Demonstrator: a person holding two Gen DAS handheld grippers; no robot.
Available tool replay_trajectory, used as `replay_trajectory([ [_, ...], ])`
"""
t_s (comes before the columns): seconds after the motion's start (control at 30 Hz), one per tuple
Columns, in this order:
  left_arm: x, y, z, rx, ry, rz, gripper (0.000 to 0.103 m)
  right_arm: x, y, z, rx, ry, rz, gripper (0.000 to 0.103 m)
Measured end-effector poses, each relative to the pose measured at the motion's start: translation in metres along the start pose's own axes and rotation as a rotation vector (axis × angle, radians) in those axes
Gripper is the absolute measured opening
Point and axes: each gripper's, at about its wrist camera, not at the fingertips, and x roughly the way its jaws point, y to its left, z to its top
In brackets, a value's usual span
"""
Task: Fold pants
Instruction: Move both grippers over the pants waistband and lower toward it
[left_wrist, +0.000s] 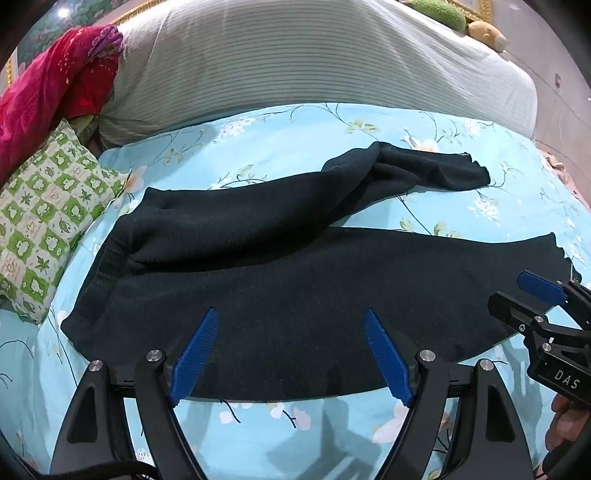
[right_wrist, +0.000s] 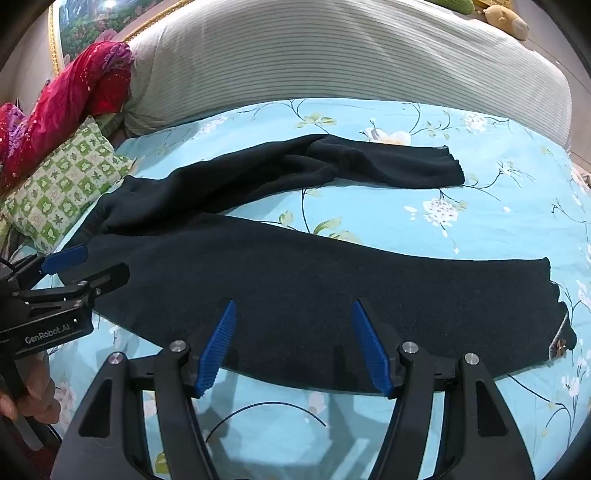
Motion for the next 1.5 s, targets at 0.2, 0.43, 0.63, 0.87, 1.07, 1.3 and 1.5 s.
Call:
replay_trajectory([
  [0.2,-0.001,-0.001,0.0,0.001,0.0,-0.001,0.082,0.001,-0.003,-0.001,0.001,-0.001,-0.002,0.066],
  [0.43,0.001,-0.004,0.001,0.002,0.005,-0.001,0.082,0.003,-0.001,-0.004,0.01,-0.004,-0.004,0.067],
  [0.63,-0.001,-0.003,-0.001,0.003,0.006,-0.001,0.082,-0.005,-0.003,-0.003,0.021,-0.007,-0.01,0.068],
  [0.87,0.001,-0.003,-0.002,0.006,0.009,-0.001,0.082,-0.005,-0.004,-0.004,0.037,-0.017,0.0,0.07],
  [1.07,0.004,-0.004,0.0,0.011,0.012,0.0,0.082,-0.005,-0.007,-0.004,0.029,-0.04,-0.003,0.07],
  [1.3,0.009,-0.012,0.003,0.046,0.034,0.017,0.082,-0.005,-0.014,-0.004,0.055,-0.039,0.006,0.07],
  [1.5,0.014,-0.018,0.012,0.07,0.027,0.036,0.082,-0.004,-0.023,-0.002,0.09,-0.031,0.017,0.071],
])
